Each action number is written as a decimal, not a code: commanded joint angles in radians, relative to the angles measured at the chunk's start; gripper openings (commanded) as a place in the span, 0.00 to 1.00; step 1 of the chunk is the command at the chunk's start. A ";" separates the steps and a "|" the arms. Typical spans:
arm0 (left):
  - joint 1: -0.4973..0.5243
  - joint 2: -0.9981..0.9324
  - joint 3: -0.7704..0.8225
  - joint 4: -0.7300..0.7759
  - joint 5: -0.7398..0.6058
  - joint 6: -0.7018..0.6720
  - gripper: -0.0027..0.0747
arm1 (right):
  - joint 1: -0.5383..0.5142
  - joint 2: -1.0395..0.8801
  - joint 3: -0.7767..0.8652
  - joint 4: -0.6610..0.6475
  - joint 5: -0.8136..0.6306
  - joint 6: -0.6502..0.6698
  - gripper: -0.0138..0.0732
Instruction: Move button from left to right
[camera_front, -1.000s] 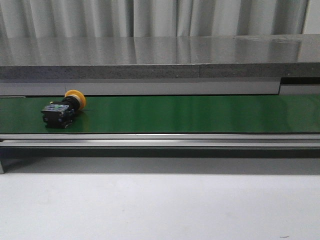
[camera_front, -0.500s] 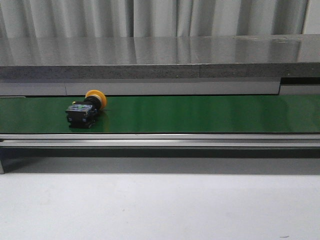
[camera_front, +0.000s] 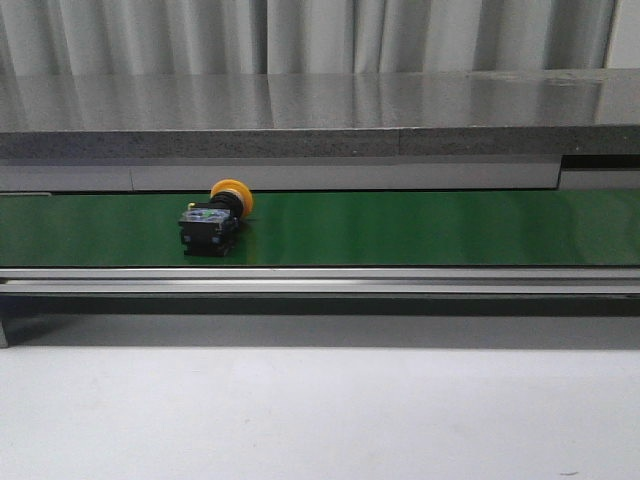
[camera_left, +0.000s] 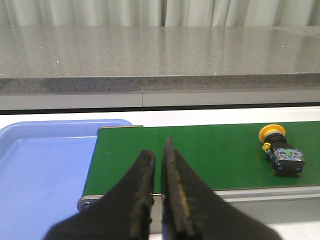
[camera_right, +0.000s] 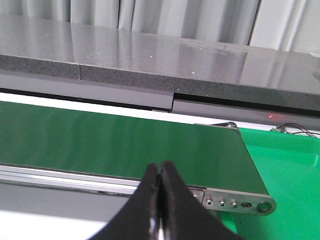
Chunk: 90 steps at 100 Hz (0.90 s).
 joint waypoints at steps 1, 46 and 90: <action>-0.007 0.005 -0.030 -0.012 -0.082 -0.004 0.04 | -0.008 -0.016 0.000 0.001 -0.083 -0.002 0.08; -0.007 0.005 -0.030 -0.012 -0.082 -0.004 0.04 | -0.008 -0.011 -0.050 0.001 -0.209 -0.002 0.08; -0.007 0.005 -0.030 -0.012 -0.082 -0.004 0.04 | -0.008 0.279 -0.452 0.001 0.238 -0.002 0.08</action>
